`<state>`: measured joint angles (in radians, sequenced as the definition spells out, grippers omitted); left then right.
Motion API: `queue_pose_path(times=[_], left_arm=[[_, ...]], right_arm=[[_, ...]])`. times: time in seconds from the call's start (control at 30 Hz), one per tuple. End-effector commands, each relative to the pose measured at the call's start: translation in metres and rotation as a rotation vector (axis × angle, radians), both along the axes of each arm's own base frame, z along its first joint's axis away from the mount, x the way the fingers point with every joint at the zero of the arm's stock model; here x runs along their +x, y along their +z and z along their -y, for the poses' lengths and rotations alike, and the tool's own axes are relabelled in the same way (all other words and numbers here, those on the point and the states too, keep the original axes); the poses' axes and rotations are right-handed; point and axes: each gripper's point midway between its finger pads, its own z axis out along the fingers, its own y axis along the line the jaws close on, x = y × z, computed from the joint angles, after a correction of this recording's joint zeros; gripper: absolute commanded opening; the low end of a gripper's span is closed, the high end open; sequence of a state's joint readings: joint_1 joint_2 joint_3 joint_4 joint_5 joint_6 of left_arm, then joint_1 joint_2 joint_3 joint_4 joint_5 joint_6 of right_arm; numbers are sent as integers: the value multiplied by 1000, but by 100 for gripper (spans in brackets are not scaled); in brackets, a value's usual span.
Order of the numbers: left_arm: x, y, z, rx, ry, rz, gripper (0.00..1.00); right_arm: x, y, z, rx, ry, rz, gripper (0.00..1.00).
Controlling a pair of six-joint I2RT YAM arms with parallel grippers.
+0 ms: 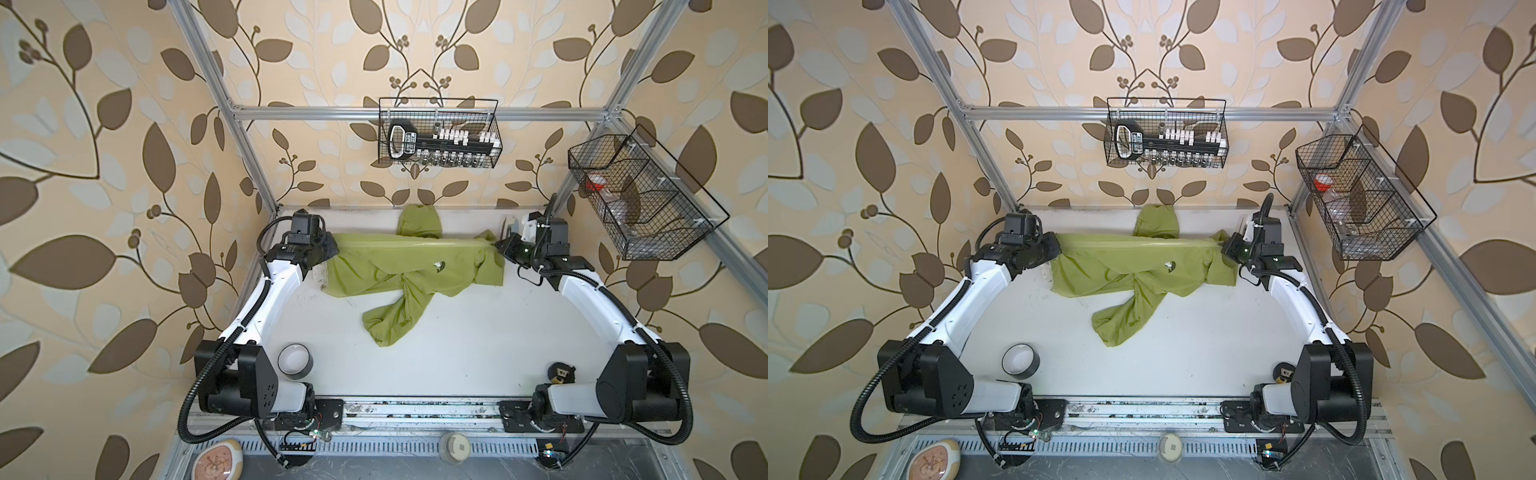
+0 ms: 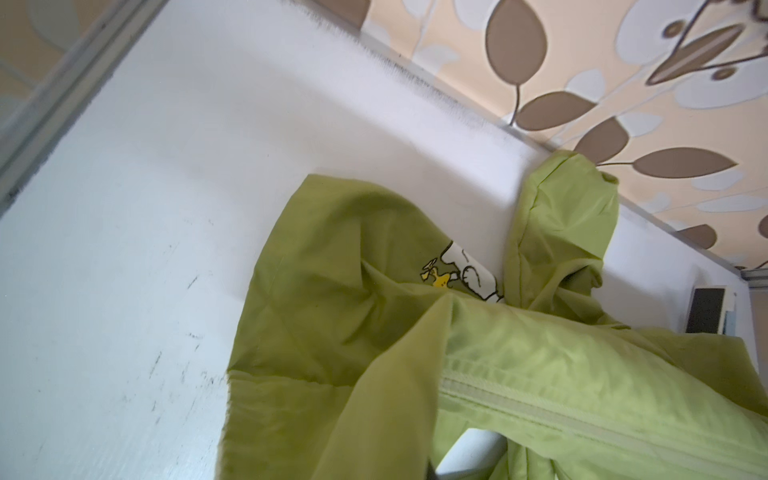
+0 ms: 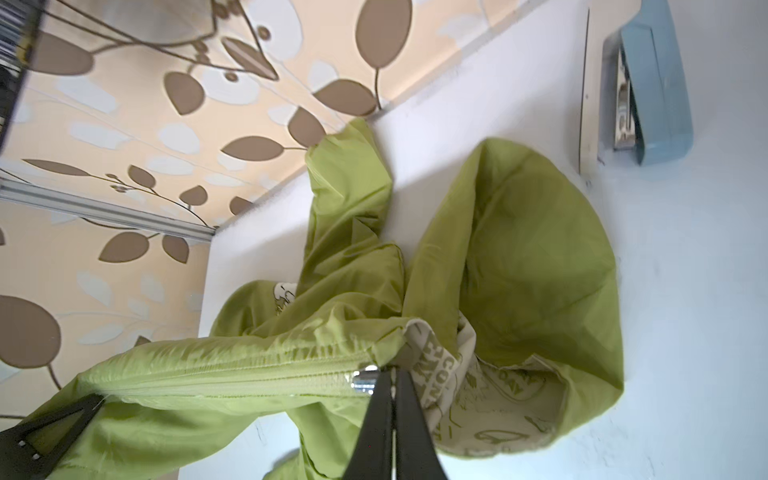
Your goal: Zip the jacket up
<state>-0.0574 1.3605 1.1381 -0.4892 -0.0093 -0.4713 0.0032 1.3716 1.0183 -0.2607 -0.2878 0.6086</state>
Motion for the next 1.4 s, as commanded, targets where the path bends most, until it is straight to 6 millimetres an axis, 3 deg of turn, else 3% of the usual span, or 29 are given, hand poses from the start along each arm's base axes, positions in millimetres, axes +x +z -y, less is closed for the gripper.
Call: queue_pose_path(times=[0.0, 0.13, 0.2, 0.27, 0.3, 0.4, 0.6, 0.7, 0.73, 0.77, 0.87, 0.97, 1.0, 1.07, 1.2, 1.37], left_arm=[[-11, -1, -33, 22, 154, 34, 15], [-30, -41, -33, 8, 155, -69, 23], [-39, -53, -35, 4, 166, -105, 39], [-47, -53, -40, 5, 194, -113, 51], [-50, -47, -43, 10, 204, -100, 97], [-55, -10, -48, 21, 223, -13, 99], [-64, 76, -61, 84, 254, 187, 99], [-60, 118, -57, 113, 202, 335, 99], [-59, 130, -54, 119, 171, 376, 99], [-56, 141, -50, 138, 135, 421, 99], [-59, 167, -51, 182, 120, 534, 99], [-63, 177, -55, 216, 141, 634, 99], [-62, 171, -57, 252, 132, 640, 99], [-54, 137, -67, 326, 160, 612, 99], [-50, 42, -89, 456, 216, 443, 99], [-45, -41, -93, 499, 189, 294, 99]], right_arm=[[-5, -16, 16, -33, -46, -12, 0], [-20, -52, 10, -14, -13, -85, 0], [-28, -63, 10, -23, -7, -108, 15], [-35, -65, 17, -66, -26, -126, 41], [-38, -64, 21, -89, -39, -130, 51], [-44, -46, 38, -160, -95, -116, 69], [-53, 18, 74, -285, -251, -18, 73], [-59, 61, 93, -339, -367, 116, 74], [-58, 79, 88, -345, -329, 213, 88], [-60, 95, 84, -350, -306, 282, 100], [-75, 123, 97, -378, -402, 415, 100], [-93, 142, 109, -416, -480, 578, 100], [-96, 145, 107, -459, -459, 619, 100], [-94, 129, 118, -510, -509, 605, 100], [-80, 67, 127, -684, -515, 468, 100], [-90, -1, 120, -783, -503, 433, 100]])
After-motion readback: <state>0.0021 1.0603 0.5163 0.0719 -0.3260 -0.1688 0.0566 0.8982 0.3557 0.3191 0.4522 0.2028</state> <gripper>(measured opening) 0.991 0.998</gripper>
